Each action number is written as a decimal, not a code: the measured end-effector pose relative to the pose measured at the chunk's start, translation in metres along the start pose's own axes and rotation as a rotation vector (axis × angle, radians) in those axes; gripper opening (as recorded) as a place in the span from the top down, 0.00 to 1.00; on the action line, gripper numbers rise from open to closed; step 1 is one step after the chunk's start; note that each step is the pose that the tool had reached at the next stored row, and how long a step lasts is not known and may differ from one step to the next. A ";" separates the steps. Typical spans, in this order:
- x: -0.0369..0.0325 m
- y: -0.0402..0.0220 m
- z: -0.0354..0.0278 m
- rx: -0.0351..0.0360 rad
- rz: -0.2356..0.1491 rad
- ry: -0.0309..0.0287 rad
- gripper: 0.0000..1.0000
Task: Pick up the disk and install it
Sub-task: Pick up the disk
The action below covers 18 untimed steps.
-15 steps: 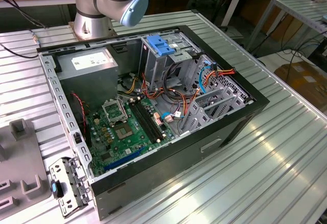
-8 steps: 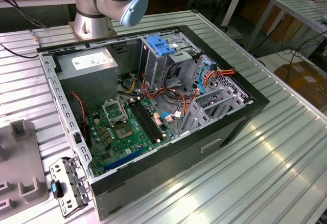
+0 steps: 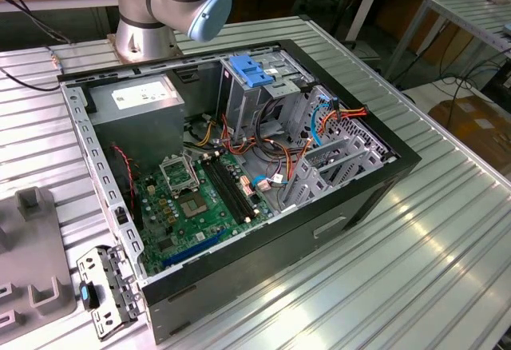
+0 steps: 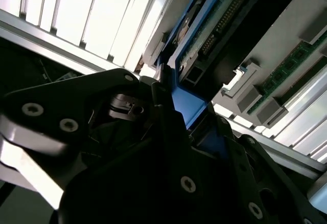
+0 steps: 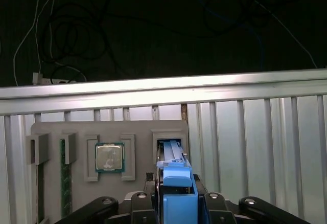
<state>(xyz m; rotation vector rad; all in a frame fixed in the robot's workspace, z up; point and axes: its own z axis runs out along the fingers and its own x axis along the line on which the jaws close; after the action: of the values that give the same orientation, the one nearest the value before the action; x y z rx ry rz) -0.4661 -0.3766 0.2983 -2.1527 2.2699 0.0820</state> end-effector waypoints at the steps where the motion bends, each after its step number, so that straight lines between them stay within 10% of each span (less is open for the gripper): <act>1: 0.0001 0.0001 0.0000 -0.0008 -0.017 0.0006 0.63; 18: 0.0001 0.0000 0.0000 -0.0010 -0.019 0.0008 0.63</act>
<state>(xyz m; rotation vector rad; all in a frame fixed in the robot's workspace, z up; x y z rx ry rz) -0.4661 -0.3767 0.2983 -2.1745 2.2500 0.0820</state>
